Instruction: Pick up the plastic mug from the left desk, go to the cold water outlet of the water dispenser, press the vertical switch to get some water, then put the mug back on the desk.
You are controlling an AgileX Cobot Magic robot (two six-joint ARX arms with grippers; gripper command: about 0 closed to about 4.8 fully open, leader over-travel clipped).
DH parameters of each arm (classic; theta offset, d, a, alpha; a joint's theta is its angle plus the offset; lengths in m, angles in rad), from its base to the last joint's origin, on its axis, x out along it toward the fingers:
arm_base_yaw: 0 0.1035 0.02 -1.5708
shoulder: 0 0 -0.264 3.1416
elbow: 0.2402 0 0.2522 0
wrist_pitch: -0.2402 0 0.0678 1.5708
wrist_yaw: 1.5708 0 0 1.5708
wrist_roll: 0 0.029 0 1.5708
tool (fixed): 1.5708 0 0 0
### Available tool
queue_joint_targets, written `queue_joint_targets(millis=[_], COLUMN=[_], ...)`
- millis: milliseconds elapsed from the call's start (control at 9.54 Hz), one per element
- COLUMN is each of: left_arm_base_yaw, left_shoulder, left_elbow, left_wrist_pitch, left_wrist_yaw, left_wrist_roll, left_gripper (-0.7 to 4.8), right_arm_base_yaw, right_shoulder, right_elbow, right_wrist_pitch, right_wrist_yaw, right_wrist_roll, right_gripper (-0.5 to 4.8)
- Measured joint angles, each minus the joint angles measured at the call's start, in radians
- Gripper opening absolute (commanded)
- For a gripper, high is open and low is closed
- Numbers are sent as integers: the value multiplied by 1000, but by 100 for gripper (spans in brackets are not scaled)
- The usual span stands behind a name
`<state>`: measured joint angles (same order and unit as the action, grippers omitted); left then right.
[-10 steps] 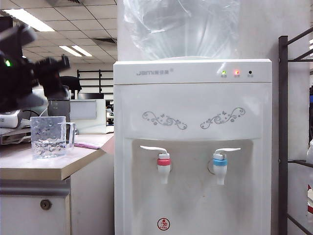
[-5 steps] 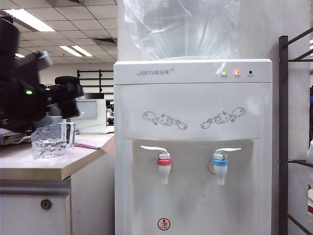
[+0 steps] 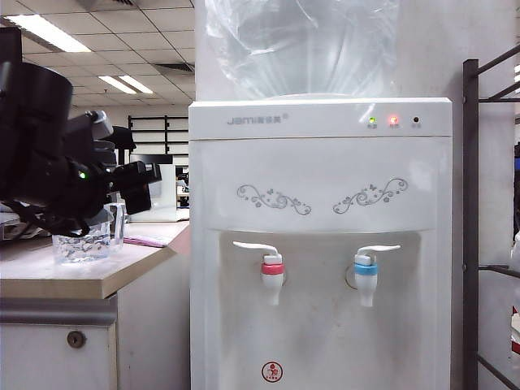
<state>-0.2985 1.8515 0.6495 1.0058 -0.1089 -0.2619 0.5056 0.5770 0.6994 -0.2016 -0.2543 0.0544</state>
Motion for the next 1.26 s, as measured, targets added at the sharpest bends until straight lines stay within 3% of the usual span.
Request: queue_joint_targets(millis=[314, 943, 1048, 1258], left_arm_base_yaw=[0, 1, 1, 2], left_shoulder=[97, 113, 133, 197], left_elbow=[72, 143, 155, 229], left_wrist_pitch=[5, 0, -1, -16], left_wrist_yaw=[-14, -88, -94, -98], left_wrist_roll=[0, 0, 0, -1], left_gripper=[310, 310, 124, 119], right_arm_base_yaw=[0, -2, -2, -2], right_shoulder=[0, 0, 0, 0], right_elbow=[0, 0, 0, 0], right_wrist_pitch=[0, 0, 0, -10], right_wrist_yaw=[9, 16, 16, 16], right_wrist_roll=[0, 0, 0, 0], right_gripper=[-1, -1, -1, -1])
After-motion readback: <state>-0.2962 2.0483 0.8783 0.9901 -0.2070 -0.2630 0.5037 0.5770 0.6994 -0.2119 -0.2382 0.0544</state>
